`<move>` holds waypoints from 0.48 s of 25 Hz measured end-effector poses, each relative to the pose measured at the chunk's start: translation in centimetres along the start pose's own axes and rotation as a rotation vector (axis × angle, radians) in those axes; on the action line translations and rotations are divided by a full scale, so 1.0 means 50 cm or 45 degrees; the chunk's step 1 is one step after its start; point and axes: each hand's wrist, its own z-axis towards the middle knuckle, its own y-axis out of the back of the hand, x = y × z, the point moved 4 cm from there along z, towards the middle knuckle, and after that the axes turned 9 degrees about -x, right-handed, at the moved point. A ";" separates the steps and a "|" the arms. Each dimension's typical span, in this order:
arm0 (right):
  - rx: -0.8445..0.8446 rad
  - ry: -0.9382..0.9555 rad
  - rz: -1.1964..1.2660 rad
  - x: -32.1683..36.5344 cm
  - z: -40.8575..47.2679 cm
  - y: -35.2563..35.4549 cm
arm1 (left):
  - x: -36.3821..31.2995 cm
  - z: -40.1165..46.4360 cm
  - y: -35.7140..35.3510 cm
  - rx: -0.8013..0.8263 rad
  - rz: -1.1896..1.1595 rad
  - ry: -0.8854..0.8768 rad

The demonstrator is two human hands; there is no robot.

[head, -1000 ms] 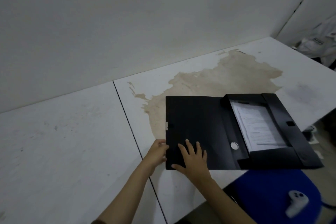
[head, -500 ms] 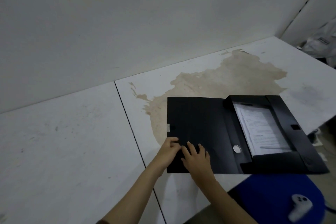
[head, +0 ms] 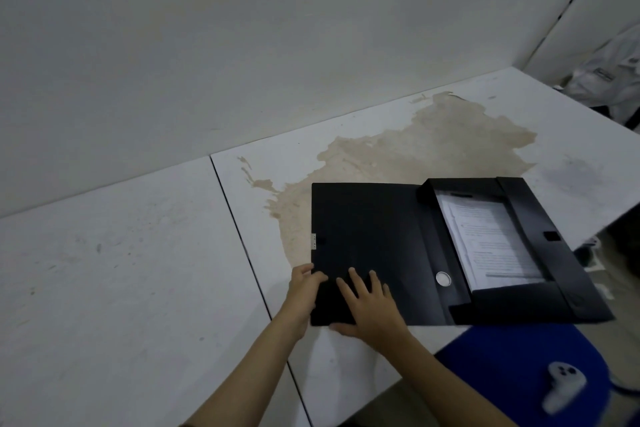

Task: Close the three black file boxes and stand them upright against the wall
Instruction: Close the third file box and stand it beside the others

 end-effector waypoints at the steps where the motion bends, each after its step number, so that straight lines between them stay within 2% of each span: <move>1: 0.020 0.015 -0.028 0.001 0.000 0.002 | -0.004 0.001 0.003 -0.011 -0.013 0.008; 5: 0.076 0.097 0.028 0.007 -0.011 0.020 | -0.010 0.006 0.015 -0.062 0.107 0.009; 8: -0.074 0.132 0.097 0.018 -0.017 0.041 | -0.015 0.015 0.025 -0.062 0.356 -0.013; 10: -0.164 0.137 0.140 0.023 -0.021 0.048 | -0.019 0.007 0.022 0.015 0.381 -0.031; 12: -0.198 0.150 0.226 0.027 -0.019 0.047 | -0.021 -0.002 0.027 0.003 0.325 -0.098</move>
